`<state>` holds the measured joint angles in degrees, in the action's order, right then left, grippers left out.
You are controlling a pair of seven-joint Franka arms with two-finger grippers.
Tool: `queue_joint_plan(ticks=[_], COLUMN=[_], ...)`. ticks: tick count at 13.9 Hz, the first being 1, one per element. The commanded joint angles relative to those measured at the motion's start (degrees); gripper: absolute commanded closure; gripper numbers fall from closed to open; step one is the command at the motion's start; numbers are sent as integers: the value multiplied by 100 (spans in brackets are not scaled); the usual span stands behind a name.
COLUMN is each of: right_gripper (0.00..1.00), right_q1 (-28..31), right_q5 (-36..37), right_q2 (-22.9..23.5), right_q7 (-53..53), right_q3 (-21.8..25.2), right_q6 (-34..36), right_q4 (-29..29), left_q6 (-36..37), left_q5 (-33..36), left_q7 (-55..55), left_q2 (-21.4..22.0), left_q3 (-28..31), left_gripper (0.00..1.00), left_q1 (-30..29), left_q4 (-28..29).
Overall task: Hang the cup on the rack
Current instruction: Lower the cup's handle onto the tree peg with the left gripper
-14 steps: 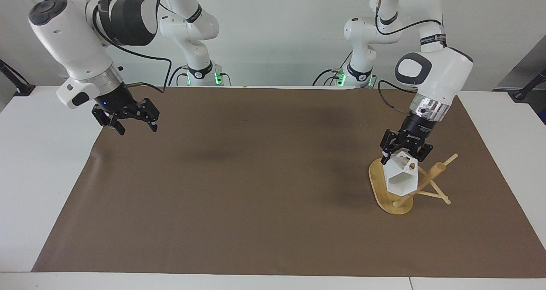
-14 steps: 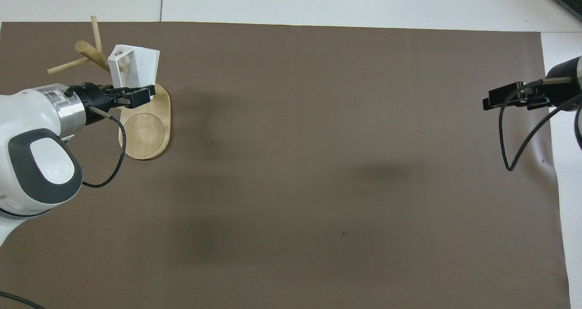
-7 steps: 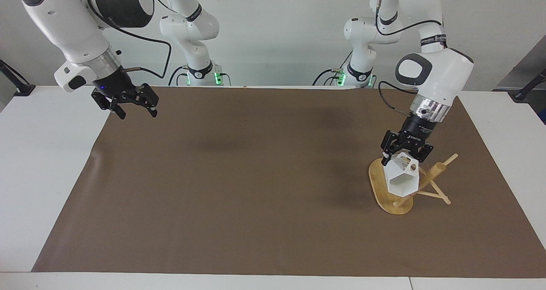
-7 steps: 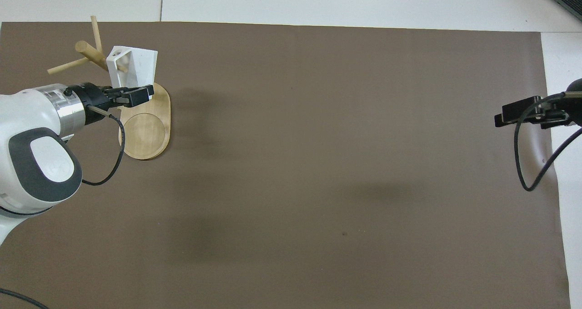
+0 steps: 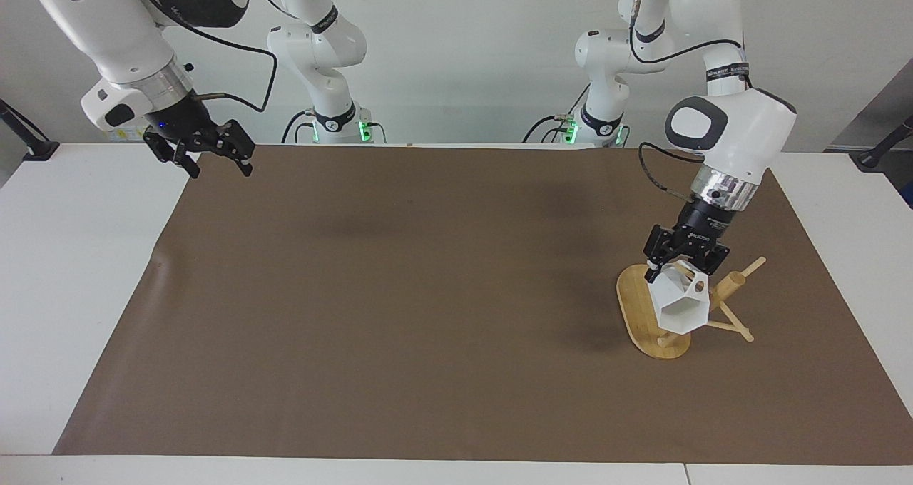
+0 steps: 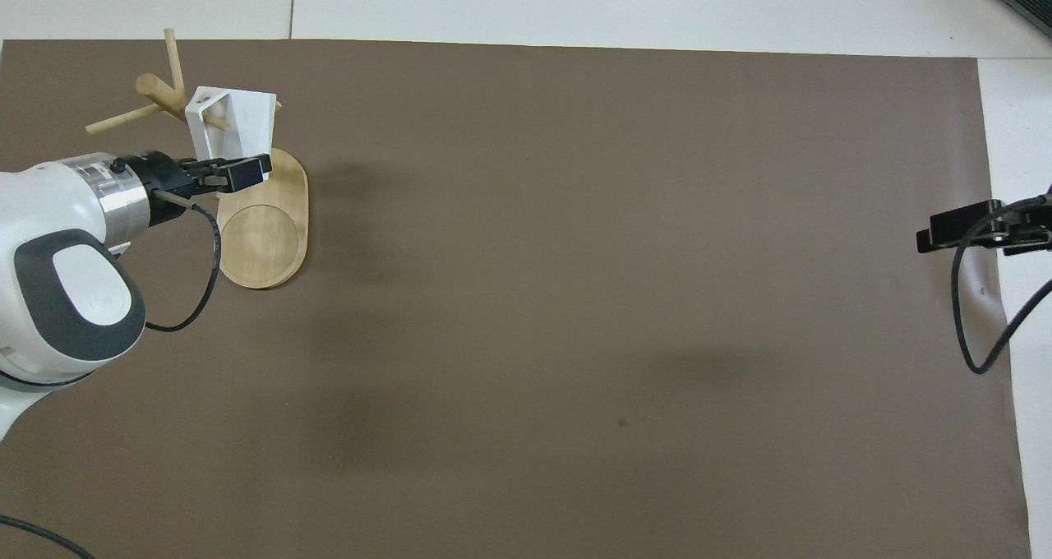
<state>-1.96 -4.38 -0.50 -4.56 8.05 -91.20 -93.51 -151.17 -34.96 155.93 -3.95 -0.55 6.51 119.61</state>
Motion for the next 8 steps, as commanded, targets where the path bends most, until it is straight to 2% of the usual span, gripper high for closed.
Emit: queue_joint_plan(ticks=[1,2,3,4,8], right_gripper=[0,0,0,0,0], right_q1=[-23,-23,-41,-102,-208], right_q5=[157,157,157,157,157], right_q2=[-240,-249,-249,-266,-319], right_q7=[-115,-115,-115,-115,-141], right_q3=[-5,-5,4,65,179], right_q6=[-205,-257,-319,-380,-434], right_q4=[-361,-370,-387,-405,-484], left_q6=[-132,-132,-124,-123,-27], left_q5=[59,59,59,68,103], left_q7=[464,464,438,421,368], left_q2=[-1,-1,-1,8,17], left_q3=[-24,-24,-24,-24,-15], left_gripper=[87,79,37,0,0], left_q1=[-10,-10,-1,-1,-1], left_q4=[18,18,18,27,18])
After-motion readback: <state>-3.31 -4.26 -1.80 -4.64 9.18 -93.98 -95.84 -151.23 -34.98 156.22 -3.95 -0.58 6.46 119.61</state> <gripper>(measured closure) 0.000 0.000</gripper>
